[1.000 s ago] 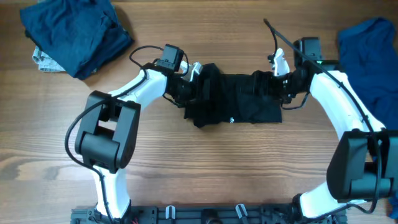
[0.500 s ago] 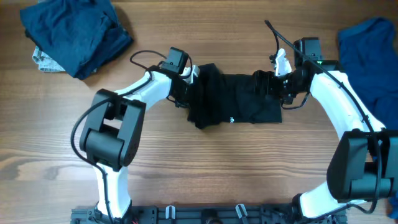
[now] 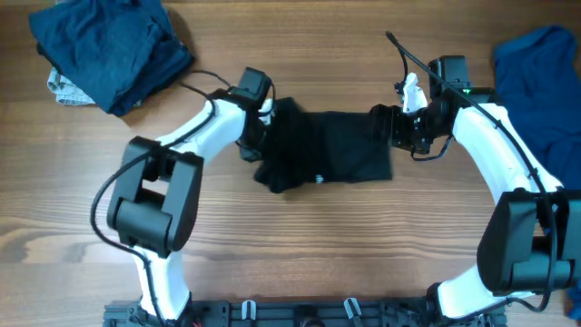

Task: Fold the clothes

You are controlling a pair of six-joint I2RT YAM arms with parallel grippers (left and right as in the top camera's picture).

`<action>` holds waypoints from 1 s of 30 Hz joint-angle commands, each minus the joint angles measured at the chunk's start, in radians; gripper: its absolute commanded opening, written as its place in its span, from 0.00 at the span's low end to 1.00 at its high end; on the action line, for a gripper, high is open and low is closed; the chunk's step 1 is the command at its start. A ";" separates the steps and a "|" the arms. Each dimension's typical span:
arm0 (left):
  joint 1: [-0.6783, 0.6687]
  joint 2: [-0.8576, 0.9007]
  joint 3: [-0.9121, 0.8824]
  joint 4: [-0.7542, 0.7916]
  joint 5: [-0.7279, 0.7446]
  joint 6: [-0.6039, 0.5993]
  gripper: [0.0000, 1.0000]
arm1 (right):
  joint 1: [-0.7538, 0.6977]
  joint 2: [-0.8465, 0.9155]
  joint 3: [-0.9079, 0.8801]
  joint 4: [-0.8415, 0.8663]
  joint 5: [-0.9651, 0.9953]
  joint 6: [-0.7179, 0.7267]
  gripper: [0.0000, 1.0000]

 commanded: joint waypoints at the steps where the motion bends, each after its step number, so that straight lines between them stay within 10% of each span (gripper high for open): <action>1: 0.088 -0.019 0.012 -0.067 -0.252 0.052 0.04 | 0.001 -0.003 -0.010 -0.002 0.021 0.006 0.99; 13: 0.205 -0.135 0.131 -0.253 -0.396 0.122 0.04 | 0.010 -0.002 -0.010 0.004 0.021 0.020 1.00; 30: -0.037 -0.185 0.227 -0.306 -0.396 0.125 0.05 | 0.213 0.144 -0.012 0.161 0.058 0.191 0.99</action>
